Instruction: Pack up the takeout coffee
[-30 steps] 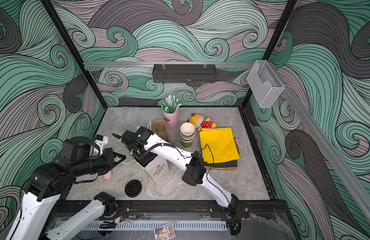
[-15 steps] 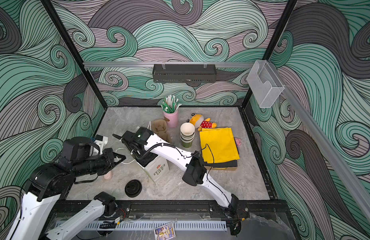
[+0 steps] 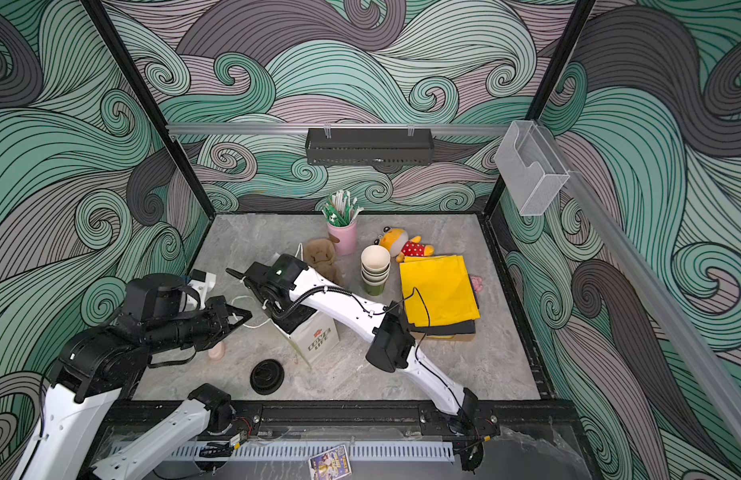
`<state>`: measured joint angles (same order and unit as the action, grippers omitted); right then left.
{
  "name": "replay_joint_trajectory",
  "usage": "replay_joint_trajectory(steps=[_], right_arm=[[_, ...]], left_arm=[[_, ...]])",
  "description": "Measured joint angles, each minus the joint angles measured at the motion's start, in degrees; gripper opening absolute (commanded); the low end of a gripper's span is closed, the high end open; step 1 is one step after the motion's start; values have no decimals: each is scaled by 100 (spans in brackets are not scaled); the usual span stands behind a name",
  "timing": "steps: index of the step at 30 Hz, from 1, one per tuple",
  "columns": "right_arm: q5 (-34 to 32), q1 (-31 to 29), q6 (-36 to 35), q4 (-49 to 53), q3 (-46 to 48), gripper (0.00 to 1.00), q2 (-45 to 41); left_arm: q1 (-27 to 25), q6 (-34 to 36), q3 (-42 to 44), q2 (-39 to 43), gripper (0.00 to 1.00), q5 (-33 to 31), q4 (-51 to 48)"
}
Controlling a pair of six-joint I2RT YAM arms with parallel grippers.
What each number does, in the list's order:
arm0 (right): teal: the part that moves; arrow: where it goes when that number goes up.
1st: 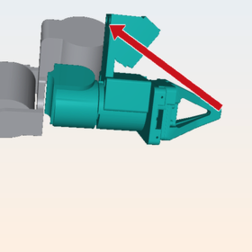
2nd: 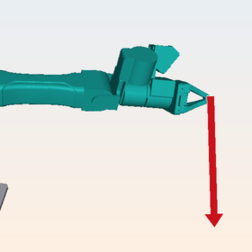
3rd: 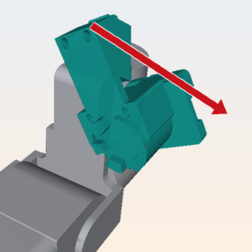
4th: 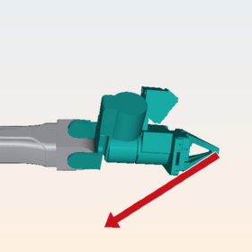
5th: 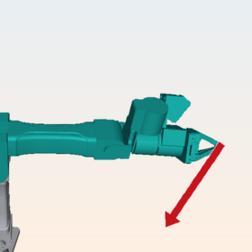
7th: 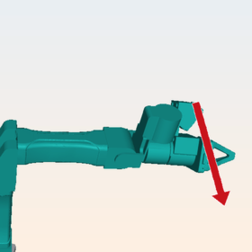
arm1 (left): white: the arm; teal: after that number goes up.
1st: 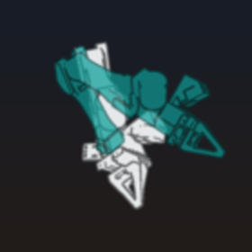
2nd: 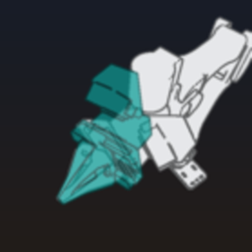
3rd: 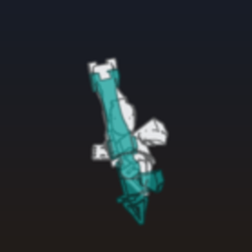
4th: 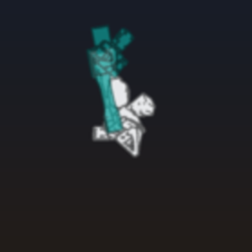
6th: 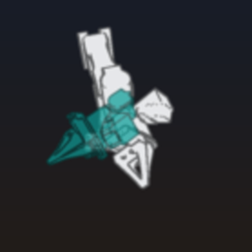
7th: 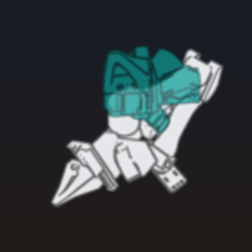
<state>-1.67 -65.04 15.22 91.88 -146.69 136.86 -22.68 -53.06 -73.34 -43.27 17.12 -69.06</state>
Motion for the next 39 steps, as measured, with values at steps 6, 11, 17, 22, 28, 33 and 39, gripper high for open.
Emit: replay_joint_trajectory(steps=[6, 11, 17, 22, 28, 33, 39], right_arm=[[-9, 0, 0, 22, -140, 49, 85], [-15, 0, 0, 24, -170, 49, 101], [-9, 0, 9, 4, 26, 50, -13], [-2, 0, 42, -87, 243, 50, -162], [-129, 4, 105, 15, 243, 50, -173], [-269, 13, 177, 22, 243, 50, -175], [-308, 13, 221, 22, 254, 50, -184]], left_arm=[[2, 0, 0, 0, 0, -2, -4], [2, 0, 0, 0, 0, -2, -31], [2, 0, 0, 0, 0, -2, -39], [2, 0, 0, 0, 0, -15, -39], [0, 0, 0, 0, 0, -24, -39], [0, 2, 0, 0, 0, -28, -39], [0, 2, 0, 0, 0, -44, -39]])
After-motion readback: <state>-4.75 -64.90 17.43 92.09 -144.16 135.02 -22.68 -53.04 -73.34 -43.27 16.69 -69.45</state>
